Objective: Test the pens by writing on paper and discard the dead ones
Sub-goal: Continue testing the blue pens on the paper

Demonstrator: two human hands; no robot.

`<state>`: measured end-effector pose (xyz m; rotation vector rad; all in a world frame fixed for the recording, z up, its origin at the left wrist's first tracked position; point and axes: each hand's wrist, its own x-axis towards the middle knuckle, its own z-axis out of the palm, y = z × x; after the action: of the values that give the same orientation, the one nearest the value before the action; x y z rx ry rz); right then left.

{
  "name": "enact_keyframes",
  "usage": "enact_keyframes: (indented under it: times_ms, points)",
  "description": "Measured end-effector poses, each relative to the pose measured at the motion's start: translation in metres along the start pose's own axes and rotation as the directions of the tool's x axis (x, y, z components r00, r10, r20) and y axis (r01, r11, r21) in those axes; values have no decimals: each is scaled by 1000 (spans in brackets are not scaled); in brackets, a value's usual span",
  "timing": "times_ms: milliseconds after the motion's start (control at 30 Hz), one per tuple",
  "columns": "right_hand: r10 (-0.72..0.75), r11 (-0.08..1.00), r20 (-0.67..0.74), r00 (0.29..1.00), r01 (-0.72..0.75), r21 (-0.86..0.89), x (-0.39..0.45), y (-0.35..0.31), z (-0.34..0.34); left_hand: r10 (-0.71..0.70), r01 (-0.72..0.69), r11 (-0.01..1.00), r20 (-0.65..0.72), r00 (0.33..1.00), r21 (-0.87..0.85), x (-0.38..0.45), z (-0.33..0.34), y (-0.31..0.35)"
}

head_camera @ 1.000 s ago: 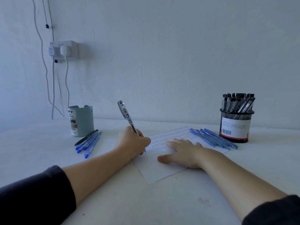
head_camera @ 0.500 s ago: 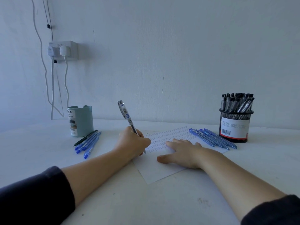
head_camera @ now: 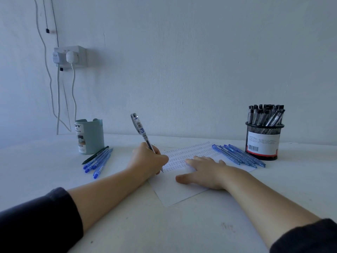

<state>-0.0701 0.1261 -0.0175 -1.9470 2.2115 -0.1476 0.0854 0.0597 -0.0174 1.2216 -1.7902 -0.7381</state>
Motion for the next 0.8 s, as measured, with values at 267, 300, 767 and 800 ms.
enact_keyframes:
  times_ms: [267,300,767,800]
  points:
    - [-17,1000,10,1000,17,-14,-7,-1,-4,-87,23,901,-127,988,-432,9,-20,6]
    - [-13,1000,14,1000,13,-17,-7,-1,-4,-67,-1,920,-162,985,-392,13,-22,4]
    - [-47,821,-385,922,255,511,-7,-7,-9,333,-251,814,-68,940,524,16,-26,-4]
    - [-50,820,-418,907,277,500,-7,-8,-9,360,-274,778,-43,932,565,14,-25,-2]
